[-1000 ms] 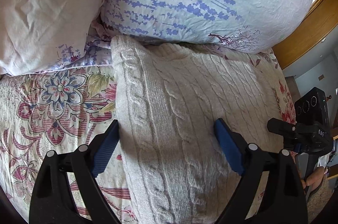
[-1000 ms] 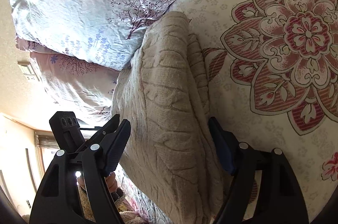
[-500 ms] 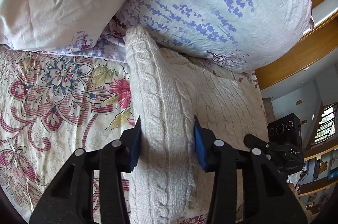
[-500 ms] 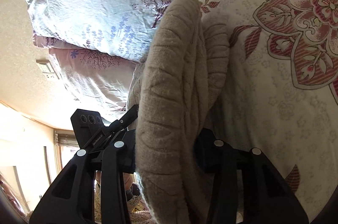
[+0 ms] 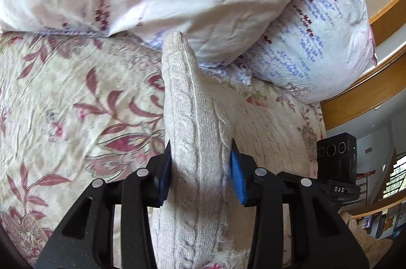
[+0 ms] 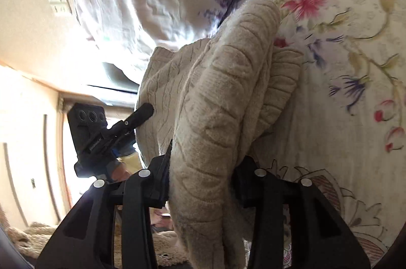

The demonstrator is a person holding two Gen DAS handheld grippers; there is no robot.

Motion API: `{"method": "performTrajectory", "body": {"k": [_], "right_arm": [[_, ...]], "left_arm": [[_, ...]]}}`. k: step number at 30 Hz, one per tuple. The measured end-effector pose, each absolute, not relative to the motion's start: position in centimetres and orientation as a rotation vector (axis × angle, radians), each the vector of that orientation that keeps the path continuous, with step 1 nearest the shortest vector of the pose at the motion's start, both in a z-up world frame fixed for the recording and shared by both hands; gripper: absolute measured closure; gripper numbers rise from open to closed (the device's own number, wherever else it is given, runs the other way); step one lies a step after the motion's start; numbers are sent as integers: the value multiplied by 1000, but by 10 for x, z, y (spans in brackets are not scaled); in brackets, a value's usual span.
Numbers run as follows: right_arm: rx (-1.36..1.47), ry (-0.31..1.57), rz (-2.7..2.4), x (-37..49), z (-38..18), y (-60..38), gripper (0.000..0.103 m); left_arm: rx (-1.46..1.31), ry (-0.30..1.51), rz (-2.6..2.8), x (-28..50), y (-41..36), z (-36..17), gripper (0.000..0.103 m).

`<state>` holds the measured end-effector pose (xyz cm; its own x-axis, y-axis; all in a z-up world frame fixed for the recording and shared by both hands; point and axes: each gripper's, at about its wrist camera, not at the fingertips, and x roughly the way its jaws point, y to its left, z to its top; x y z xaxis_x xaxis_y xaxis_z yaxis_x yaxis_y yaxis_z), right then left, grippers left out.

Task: Fold small clothes
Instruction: 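Lift the held end and fold it back onto the sweater with the right gripper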

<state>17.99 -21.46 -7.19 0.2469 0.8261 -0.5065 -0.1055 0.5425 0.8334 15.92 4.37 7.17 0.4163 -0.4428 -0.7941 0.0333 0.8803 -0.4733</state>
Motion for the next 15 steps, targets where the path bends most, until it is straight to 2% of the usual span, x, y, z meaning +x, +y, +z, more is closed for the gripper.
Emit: {"method": "performTrajectory", "body": {"k": [2, 4, 6, 7, 12, 15], "right_arm": [[774, 1162, 701, 185, -77, -210, 61], [769, 1185, 677, 187, -79, -207, 57], [719, 1196, 643, 186, -72, -206, 47], [709, 1190, 626, 182, -66, -209, 47], [810, 1043, 506, 191, -44, -251, 45], [878, 1025, 473, 215, -44, -264, 45]], "left_arm": [[-455, 1107, -279, 154, 57, 57, 57], [-465, 1084, -255, 153, 59, 53, 45], [-443, 1072, -216, 153, 53, 54, 37], [-425, 1061, -197, 153, 49, 57, 31], [-272, 940, -110, 140, 39, 89, 14], [-153, 856, -122, 130, 22, 109, 2]]}}
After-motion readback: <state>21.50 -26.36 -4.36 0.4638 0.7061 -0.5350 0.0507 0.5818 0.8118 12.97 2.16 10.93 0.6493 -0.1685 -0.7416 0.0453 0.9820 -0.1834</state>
